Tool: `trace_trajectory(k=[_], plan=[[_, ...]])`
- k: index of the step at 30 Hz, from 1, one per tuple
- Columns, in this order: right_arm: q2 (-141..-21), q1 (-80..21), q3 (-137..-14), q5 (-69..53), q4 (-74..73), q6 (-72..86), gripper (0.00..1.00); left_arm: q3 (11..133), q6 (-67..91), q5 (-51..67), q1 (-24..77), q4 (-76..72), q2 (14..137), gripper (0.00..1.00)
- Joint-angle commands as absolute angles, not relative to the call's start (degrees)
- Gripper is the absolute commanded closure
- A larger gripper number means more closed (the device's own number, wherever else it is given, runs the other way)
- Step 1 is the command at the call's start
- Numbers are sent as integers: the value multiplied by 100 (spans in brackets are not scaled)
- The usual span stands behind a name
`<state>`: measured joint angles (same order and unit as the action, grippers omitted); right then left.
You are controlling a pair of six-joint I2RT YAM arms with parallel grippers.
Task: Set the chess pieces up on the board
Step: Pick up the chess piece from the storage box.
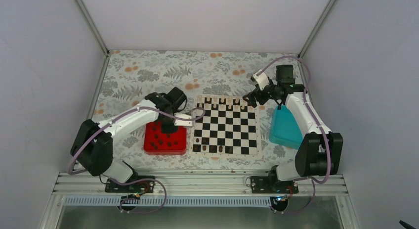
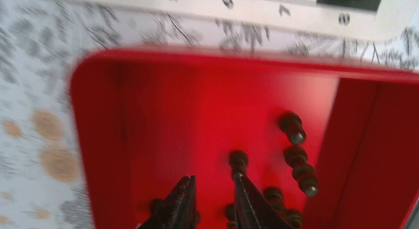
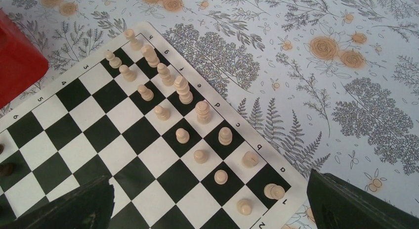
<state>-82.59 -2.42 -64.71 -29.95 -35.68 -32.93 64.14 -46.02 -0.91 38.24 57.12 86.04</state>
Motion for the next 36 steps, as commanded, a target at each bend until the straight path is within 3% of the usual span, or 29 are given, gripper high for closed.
trace_trajectory(k=[1, 17, 36], plan=[[-8314, -181, -6512, -3163, -3626, -3344, 0, 5858, -4672, -86, 3671, 5491, 8400, 79], [-8327, -176, -6514, -3160, -3643, -3338, 0, 5172, -4743, -123, 3300, 4665, 8840, 79], [-8392, -177, -6504, -3166, -3663, -3392, 0, 5170, -4746, 13, 3234, 4853, 9102, 79]])
